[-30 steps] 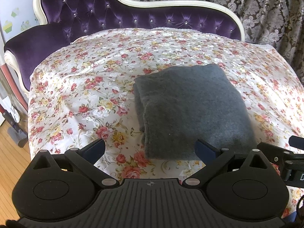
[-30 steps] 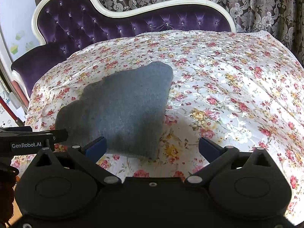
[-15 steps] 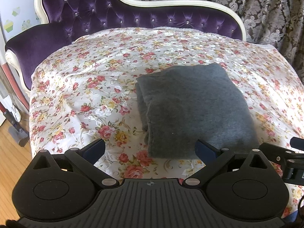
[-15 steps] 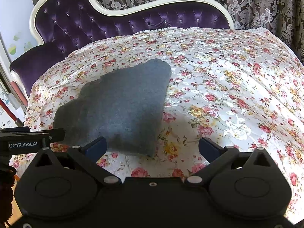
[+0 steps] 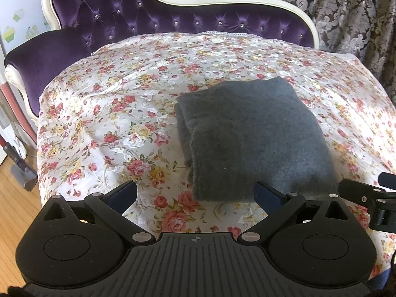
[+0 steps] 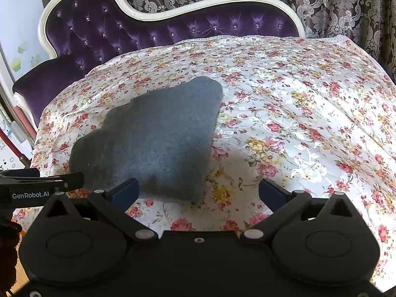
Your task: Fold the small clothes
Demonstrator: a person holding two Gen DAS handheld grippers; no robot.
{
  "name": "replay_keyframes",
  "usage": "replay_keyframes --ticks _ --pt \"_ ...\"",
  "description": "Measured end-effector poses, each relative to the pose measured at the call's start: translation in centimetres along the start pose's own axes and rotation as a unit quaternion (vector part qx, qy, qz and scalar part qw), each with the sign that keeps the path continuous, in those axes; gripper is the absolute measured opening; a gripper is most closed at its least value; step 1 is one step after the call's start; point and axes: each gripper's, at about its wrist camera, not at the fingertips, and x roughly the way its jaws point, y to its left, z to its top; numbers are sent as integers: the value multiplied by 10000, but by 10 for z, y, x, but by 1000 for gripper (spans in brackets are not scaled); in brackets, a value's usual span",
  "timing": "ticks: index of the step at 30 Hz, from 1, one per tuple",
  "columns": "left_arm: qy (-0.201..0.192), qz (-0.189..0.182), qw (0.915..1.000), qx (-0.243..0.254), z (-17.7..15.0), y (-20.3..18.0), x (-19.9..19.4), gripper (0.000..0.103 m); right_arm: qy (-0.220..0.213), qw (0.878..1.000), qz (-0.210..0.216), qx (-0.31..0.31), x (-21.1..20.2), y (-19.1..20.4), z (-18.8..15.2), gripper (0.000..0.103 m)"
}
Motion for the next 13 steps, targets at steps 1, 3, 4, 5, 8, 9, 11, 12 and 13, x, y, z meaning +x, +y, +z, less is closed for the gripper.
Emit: replay_keyframes --ticks 1,3,4,5,8,9,11,12,13 --pt "2 -2 10000 4 0 0 0 102 4 10000 1 -3 0 0 0 102" --pt "4 7 10000 -7 0 0 0 102 9 10000 3 -7 0 1 0 102" --pt "5 7 10000 -8 0 0 0 102 10 10000 4 -8 1 1 0 102" --pt "4 5 10000 -7 0 0 0 102 10 10000 3 -6 1 1 0 102" --pt "9 28 10000 -6 1 0 0 102 16 10000 3 -6 1 1 0 102" --pt "15 29 10000 -1 0 0 0 102 19 10000 4 -8 1 1 0 102" --pt "23 17 10000 4 1 0 1 102 22 10000 6 -10 1 1 -1 102" --pt "27 11 10000 11 1 0 1 102 20 10000 7 -10 1 2 -1 102" --pt "27 3 10000 23 1 0 0 102 20 10000 5 -10 1 2 -1 102"
